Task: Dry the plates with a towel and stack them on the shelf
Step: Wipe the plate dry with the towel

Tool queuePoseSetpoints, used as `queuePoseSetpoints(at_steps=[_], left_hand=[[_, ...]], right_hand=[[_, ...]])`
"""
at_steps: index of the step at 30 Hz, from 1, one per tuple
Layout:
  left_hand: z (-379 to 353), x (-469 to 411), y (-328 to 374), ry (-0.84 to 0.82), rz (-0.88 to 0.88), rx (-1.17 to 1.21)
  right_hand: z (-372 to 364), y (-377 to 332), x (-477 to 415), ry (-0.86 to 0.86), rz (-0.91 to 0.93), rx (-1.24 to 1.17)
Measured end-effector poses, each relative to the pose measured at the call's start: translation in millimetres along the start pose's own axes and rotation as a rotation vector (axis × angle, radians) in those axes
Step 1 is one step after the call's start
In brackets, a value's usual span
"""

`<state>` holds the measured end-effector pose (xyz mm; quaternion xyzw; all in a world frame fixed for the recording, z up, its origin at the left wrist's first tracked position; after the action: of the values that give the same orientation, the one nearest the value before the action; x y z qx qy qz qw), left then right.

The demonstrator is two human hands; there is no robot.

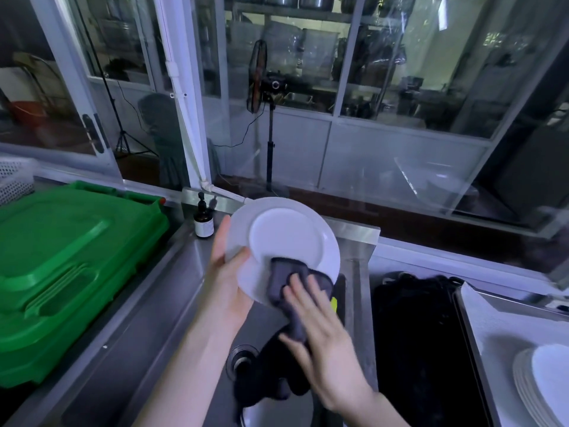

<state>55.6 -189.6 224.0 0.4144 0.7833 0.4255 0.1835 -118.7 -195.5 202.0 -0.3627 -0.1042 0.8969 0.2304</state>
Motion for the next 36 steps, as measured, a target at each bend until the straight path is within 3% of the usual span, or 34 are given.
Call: queuePoseSetpoints(at_steps=[2, 7, 13, 18, 20, 25, 30, 33, 36], left_hand=[[-6.5, 1.2, -3.9, -0.027, -0.018, -0.038], [-2.4, -5.8, -2.3, -0.054, -0.001, 0.027], [8.1, -5.8, 4.8, -0.147, -0.012, -0.042], [2.9, -1.9, 13.3, -0.179, -0.023, -0.076], [-0.8, -1.4, 13.2, -0.207, -0.001, -0.118], [-15.0, 3.6, 8.0, -0.226, 0.051, -0.095], [-8.1, 6.1, -1.3, -0.223, 0.082, -0.037], [0.4, 9.8, -2.4, -0.175, 0.085, -0.123], [7.1, 7.5, 1.0, -0.142, 0.061, -0.171]], right_hand=[[-12.0, -14.0, -5.8, -0.037, 0.133, 0.056], [-6.1, -3.4, -11.0, -0.011, 0.103, 0.057], [20.6, 41.6, -14.9, 0.091, -0.350, -0.306], [44.8, 66.7, -62.8, -0.022, -0.425, -0.449], [51.0, 64.3, -86.9, -0.111, -0.377, -0.405], [33.5, 26.0, -116.7, -0.330, -0.025, -0.080], [12.1, 10.2, -93.3, -0.314, 0.095, -0.074], [8.9, 24.3, -97.1, -0.289, -0.010, -0.099], [16.2, 53.1, -102.7, -0.148, -0.310, -0.187]])
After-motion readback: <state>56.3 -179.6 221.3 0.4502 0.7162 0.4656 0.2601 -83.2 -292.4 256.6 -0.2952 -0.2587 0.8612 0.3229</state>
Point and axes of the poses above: each hand's wrist, its own x-axis away from the middle knuckle, its own z-axis out of the back of the hand, y = z × x, the point moved 3 cm from there along -x, towards the middle knuckle, and after that the axes turned 1 degree about y, right-handed, at the moved point
